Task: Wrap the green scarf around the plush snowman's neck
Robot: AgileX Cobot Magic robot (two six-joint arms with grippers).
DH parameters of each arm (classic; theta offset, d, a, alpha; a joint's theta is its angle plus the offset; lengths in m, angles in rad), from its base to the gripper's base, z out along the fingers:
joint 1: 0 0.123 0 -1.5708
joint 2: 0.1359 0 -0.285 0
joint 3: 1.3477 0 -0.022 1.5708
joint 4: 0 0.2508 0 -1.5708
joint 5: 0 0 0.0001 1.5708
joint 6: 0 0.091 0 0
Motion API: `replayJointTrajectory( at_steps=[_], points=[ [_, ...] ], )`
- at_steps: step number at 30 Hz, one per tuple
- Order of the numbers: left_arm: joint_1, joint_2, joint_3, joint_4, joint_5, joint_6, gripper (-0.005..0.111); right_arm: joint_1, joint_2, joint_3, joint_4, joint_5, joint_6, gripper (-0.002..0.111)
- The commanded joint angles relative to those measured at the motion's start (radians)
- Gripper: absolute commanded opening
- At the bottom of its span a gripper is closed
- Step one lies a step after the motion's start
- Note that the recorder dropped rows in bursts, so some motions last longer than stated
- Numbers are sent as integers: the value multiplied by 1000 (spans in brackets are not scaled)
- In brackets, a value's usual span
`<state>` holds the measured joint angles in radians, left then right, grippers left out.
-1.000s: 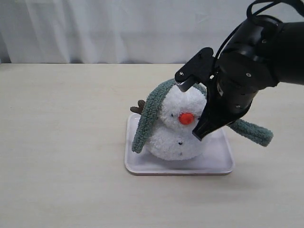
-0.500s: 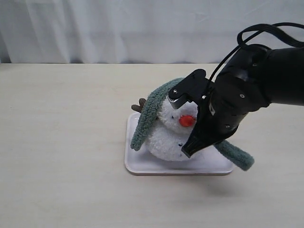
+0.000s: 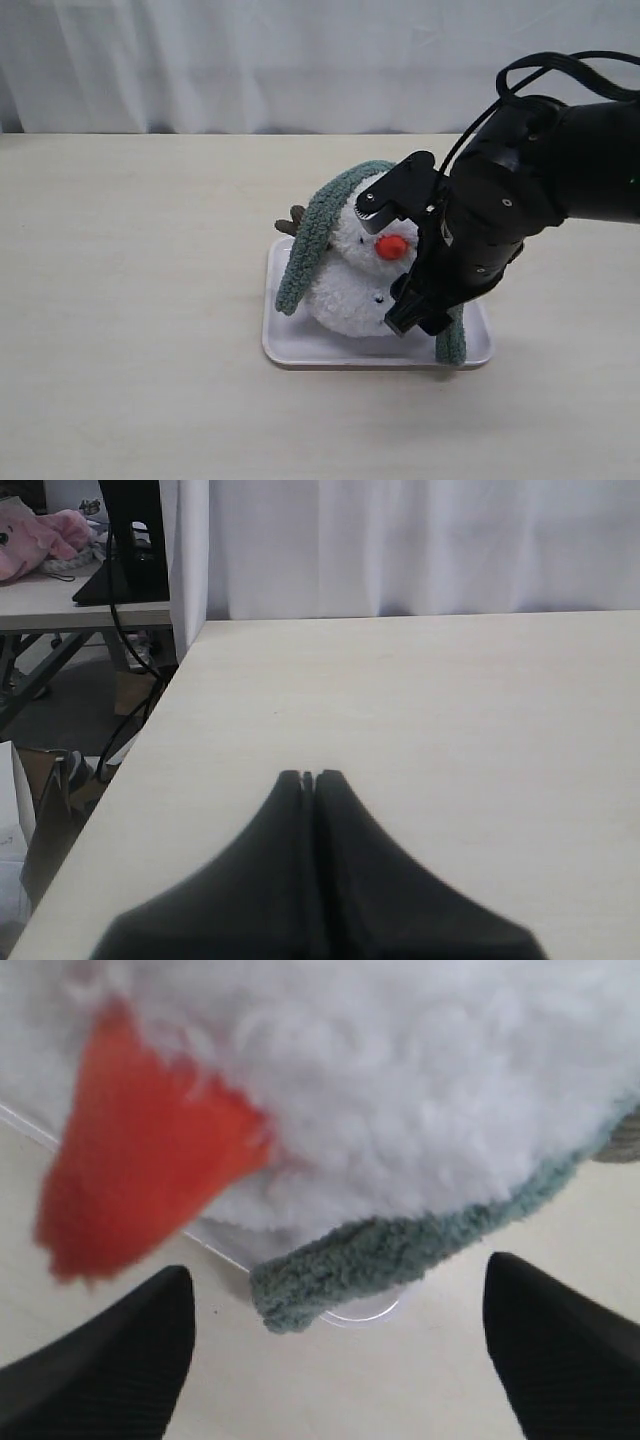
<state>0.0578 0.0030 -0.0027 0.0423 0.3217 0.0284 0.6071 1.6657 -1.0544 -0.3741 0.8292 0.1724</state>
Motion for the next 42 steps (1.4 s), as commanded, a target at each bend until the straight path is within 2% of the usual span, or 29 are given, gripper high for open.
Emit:
replayJointTrajectory(
  at_steps=[1, 8, 10, 14, 17, 19, 24, 30, 36, 38, 42],
  points=[
    [-5, -3, 3, -1, -16, -2, 0, 1, -37, -29, 3, 56, -4, 76],
    [-5, -3, 3, -1, -16, -2, 0, 1, -129, -47, 11, 67, -4, 75],
    [-5, -3, 3, -1, -16, -2, 0, 1, -164, -47, 27, 64, -4, 70],
    [-5, -3, 3, -1, -16, -2, 0, 1, -238, -47, 45, 50, -4, 45],
    [-5, -3, 3, -1, -16, -2, 0, 1, -298, -47, 65, 48, -44, 17],
    [-5, -3, 3, -1, -16, -2, 0, 1, -330, -47, 109, 31, -93, 4],
    [-5, -3, 3, -1, -16, -2, 0, 1, -368, -47, 236, -31, -244, 4],
    [-5, -3, 3, -1, -16, -2, 0, -1, -347, -47, 247, -127, -206, 4],
    [-6, -3, 3, -1, -18, -2, 0, -1, -347, -47, 254, -88, -206, 4],
    [-6, -3, 3, 39, -84, 2, 0, -1, -347, -47, 254, -83, -206, 4],
    [-6, -3, 3, 25, -367, 2, 0, -1, -366, -47, 254, -70, -206, 4]
  ],
)
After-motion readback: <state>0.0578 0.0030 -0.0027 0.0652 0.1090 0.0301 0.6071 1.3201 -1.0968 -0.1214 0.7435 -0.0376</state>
